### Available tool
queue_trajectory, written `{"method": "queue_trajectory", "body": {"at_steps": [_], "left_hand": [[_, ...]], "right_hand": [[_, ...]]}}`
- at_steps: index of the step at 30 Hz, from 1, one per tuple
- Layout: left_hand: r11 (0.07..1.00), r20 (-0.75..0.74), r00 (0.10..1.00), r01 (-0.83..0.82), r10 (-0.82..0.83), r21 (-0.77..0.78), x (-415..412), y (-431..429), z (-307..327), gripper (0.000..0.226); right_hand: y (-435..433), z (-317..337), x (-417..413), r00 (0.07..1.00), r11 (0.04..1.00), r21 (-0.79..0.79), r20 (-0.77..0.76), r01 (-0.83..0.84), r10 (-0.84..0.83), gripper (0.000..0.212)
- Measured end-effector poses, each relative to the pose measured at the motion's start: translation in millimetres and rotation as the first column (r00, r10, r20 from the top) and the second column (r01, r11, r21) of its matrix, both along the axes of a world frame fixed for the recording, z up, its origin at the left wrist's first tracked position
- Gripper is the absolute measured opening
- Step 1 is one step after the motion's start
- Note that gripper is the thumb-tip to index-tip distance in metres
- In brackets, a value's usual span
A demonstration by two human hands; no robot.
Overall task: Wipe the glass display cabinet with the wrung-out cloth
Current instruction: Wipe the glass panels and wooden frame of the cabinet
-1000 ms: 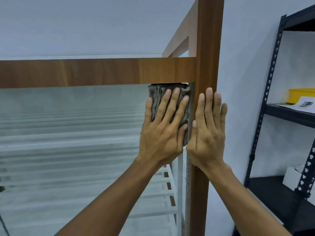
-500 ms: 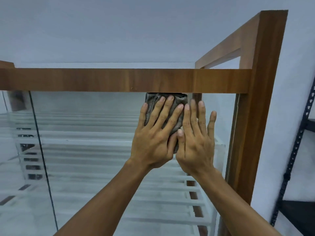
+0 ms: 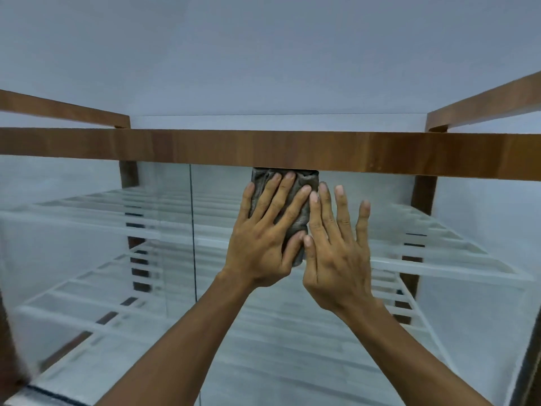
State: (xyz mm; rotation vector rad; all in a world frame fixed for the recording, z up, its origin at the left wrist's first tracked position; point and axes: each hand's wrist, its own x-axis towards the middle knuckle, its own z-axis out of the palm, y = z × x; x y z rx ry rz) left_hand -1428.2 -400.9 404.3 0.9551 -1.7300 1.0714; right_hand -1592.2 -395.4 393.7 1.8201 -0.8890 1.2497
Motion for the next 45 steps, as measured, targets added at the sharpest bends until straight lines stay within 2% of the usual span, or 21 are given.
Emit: {"method": "queue_trajectory", "body": {"at_steps": [8,13,15,18,19,20,23,25,30,32,36,38,42,43,45], "left_hand": [[1.000,-0.114,0.993,-0.003,0.000,-0.022,98,-6,-7,0.062],[1.000,-0.191,0.981,-0.014,0.009,-0.024,136,-9,-21,0.067],[0.999,-0.283,0.959,-0.022,0.014,-0.024,125,-10,-28,0.066],[1.000,-0.507,0.862,0.008,0.003,0.020,81,-6,-40,0.065],[0.999,-0.517,0.856,0.030,-0.008,0.034,72,-4,-46,0.063],[0.998,-0.468,0.884,0.043,-0.018,0.042,70,-3,-54,0.063],[1.000,-0.149,0.989,0.015,-0.013,0.011,110,-5,-67,0.066],[1.000,-0.077,0.997,0.004,-0.006,-0.024,137,-8,-60,0.068],[0.998,-0.406,0.914,-0.022,-0.007,-0.065,108,-17,-27,0.073],[0.997,-0.349,0.937,-0.019,-0.010,-0.079,93,-18,-35,0.072],[0.993,-0.090,0.996,0.005,-0.016,-0.122,122,-24,-60,0.072],[0.992,-0.141,0.990,-0.007,-0.010,-0.123,138,-25,-52,0.074],[0.997,-0.379,0.925,-0.050,0.021,-0.066,115,-24,-32,0.077],[0.996,-0.395,0.918,-0.052,0.021,-0.066,105,-24,-33,0.078],[0.996,-0.335,0.942,-0.035,0.007,-0.077,93,-23,-48,0.077]], "right_hand": [[-3,7,107,0.999,0.999,0.014,-0.025,0.029,-0.029,0.059],[-8,4,119,0.991,0.992,0.009,-0.026,0.129,-0.129,0.067],[-8,3,120,0.990,0.990,0.007,-0.028,0.139,-0.138,0.066],[-8,2,121,0.989,0.989,-0.003,-0.028,0.147,-0.147,0.062],[-8,1,119,0.990,0.990,0.000,-0.028,0.139,-0.139,0.064],[-7,-1,118,0.992,0.992,-0.003,-0.030,0.124,-0.124,0.066],[-6,-1,113,0.996,0.997,-0.021,-0.046,0.073,-0.074,0.064],[-8,-3,111,0.997,0.998,-0.035,-0.057,0.059,-0.061,0.062],[-17,-10,112,0.996,0.992,-0.103,-0.044,0.073,-0.078,0.062],[-19,-10,110,0.996,0.990,-0.121,-0.051,0.068,-0.074,0.063],[-20,-9,97,0.980,0.985,-0.115,-0.141,0.126,-0.142,0.064],[-18,-11,91,0.974,0.985,-0.084,-0.160,0.150,-0.162,0.065],[-16,-19,93,0.979,0.981,-0.119,-0.118,0.153,-0.167,0.062],[-16,-21,93,0.980,0.981,-0.120,-0.110,0.155,-0.168,0.060],[-15,-24,92,0.978,0.979,-0.110,-0.098,0.171,-0.182,0.060]]}}
